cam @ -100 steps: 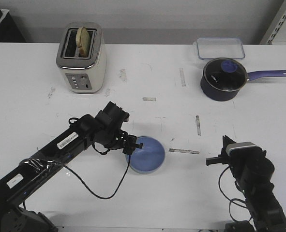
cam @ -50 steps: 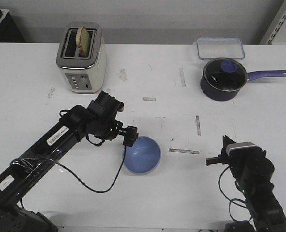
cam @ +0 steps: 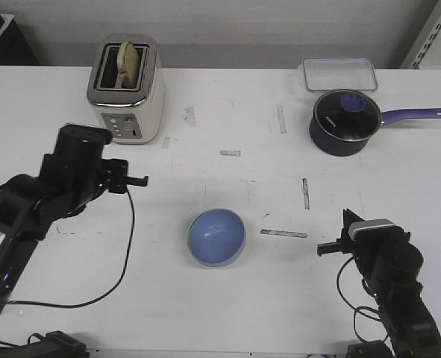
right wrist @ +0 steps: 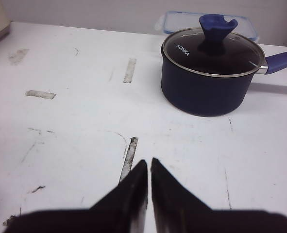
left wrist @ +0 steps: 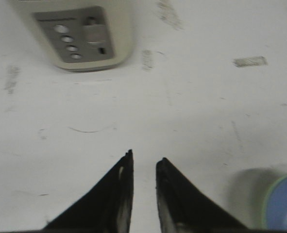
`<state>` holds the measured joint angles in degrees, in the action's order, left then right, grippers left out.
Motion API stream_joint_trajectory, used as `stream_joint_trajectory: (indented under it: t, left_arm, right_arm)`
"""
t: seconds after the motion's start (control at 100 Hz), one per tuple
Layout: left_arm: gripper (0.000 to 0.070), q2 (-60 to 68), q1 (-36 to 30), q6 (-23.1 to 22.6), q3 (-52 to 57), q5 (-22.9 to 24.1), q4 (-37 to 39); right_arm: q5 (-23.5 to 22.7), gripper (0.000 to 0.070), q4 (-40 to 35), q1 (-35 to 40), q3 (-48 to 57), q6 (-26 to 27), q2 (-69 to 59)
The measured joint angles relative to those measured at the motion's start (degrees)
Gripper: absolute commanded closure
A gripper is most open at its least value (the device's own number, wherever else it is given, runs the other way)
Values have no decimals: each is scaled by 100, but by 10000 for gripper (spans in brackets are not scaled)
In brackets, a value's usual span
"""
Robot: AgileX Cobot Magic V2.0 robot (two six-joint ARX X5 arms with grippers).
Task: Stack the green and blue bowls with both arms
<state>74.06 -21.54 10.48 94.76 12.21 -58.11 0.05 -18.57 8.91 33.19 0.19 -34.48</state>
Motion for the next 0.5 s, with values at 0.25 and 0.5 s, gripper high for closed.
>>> stream_joint_trajectory:
  t: [0.25,0.5]
  left_arm:
    - [700,-1622,1327,-413,-1906,114,1014]
    - [700,-3950,2326,-560,-4594,-22,2212]
  right_arm:
    - [2,699,-4,0,0,0,22]
    - [22,699,-24,0,0,0,249]
